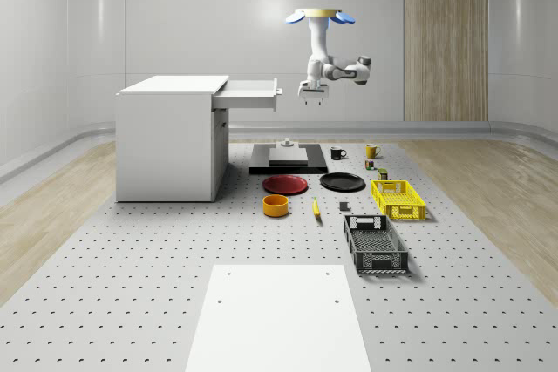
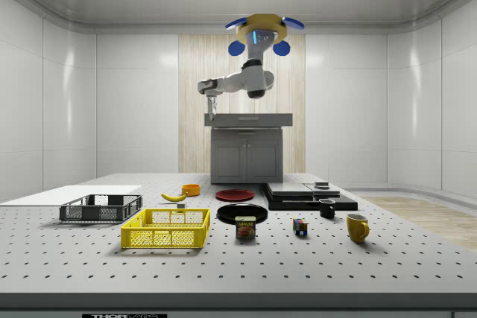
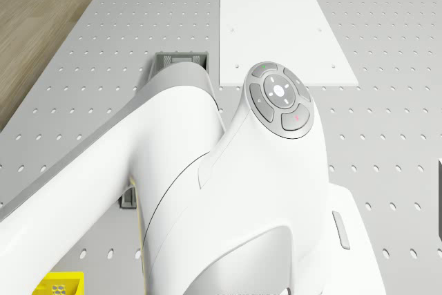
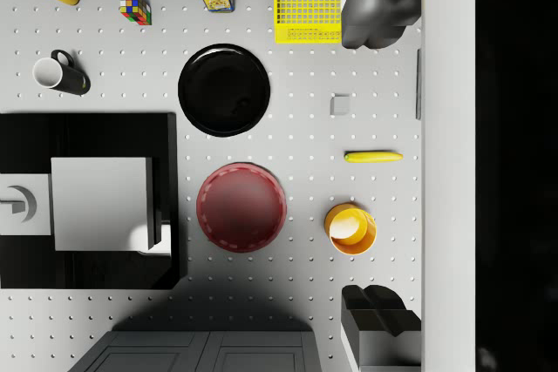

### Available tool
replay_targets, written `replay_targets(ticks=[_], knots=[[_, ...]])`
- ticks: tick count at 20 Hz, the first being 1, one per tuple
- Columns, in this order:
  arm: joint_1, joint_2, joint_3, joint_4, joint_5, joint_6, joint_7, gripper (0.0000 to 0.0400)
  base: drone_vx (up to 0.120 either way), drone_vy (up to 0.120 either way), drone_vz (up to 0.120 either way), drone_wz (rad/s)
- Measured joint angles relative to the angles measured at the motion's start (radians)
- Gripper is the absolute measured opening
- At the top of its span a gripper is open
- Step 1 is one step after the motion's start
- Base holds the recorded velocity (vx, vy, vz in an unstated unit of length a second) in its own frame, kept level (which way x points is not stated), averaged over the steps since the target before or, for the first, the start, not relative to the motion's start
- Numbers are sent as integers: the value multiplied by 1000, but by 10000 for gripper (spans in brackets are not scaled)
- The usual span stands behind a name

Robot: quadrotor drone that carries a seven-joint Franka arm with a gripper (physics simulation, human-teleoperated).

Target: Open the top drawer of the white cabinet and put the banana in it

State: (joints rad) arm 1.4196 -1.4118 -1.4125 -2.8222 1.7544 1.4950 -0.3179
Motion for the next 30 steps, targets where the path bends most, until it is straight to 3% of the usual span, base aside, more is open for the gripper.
replay_targets(ticks=[5, 13, 30], knots=[[17, -18, -8, 2, -5, 0, -14, 400, 120, 104, -120, 0], [27, -41, -14, 4, -13, 13, -23, 400, 5, 0, -120, 0], [35, -80, -18, 5, -28, 46, -30, 400, 120, 0, -120, 0]])
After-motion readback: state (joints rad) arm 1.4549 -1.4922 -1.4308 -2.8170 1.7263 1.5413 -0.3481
